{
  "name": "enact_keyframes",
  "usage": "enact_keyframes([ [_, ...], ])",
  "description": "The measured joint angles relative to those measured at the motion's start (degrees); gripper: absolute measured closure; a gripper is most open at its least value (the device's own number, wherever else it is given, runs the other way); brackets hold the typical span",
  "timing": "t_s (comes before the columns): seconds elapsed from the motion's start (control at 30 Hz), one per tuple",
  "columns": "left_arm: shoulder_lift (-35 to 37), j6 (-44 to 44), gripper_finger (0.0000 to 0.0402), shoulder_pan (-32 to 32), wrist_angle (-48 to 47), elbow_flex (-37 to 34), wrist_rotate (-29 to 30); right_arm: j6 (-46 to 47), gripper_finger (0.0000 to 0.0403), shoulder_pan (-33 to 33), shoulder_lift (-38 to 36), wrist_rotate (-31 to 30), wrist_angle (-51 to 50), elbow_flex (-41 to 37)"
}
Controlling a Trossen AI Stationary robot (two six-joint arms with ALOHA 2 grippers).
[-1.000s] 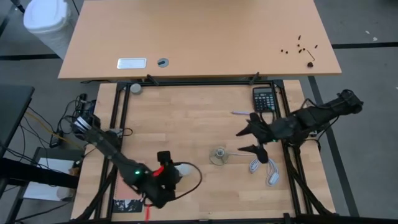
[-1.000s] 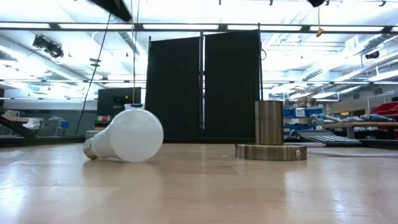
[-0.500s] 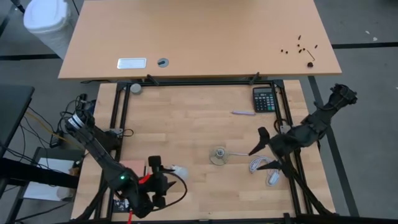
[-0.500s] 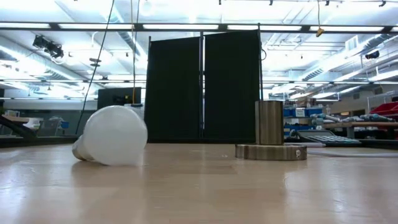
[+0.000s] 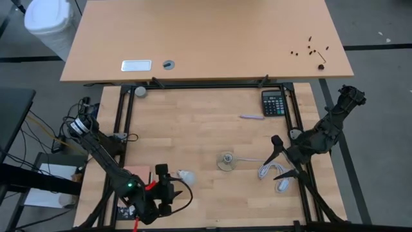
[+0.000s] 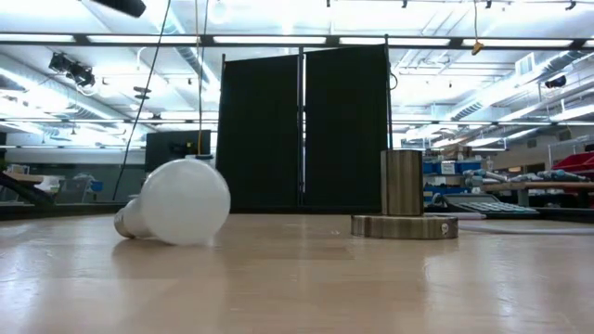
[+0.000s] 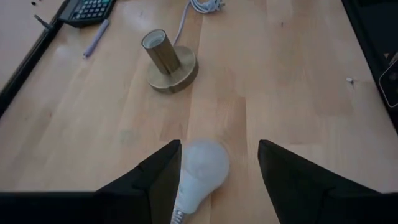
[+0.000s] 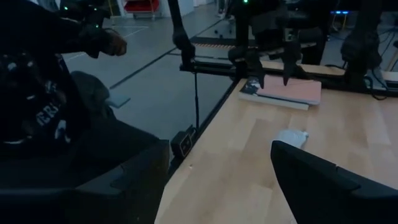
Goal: Screw lightbulb
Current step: Return to Home Position
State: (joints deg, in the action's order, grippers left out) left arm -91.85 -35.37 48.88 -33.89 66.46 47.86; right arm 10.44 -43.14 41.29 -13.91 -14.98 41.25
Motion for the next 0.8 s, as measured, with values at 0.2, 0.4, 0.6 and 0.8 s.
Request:
enact_keyframes([
  [0.2,0.41,-1.13,0.0184,0.00,3.08,-2.65,-0.62,0.04,0.0114,-0.08,-2.05,-0.20,2.35,-3.32],
  [0.4,0.44,-1.18,0.0184,0.00,7.78,-5.56,-1.34,-1.33,0.0112,-0.14,-4.50,-0.19,7.15,-7.12],
  [0.6,0.44,-0.83,0.0184,0.00,18.69,-11.53,-2.79,-3.23,0.0114,-0.36,-7.53,-0.20,13.11,-12.28],
  [0.8,0.44,1.31,0.0184,0.00,33.11,-18.56,-5.87,-3.09,0.0113,-0.36,-11.52,-0.20,17.02,-18.31],
])
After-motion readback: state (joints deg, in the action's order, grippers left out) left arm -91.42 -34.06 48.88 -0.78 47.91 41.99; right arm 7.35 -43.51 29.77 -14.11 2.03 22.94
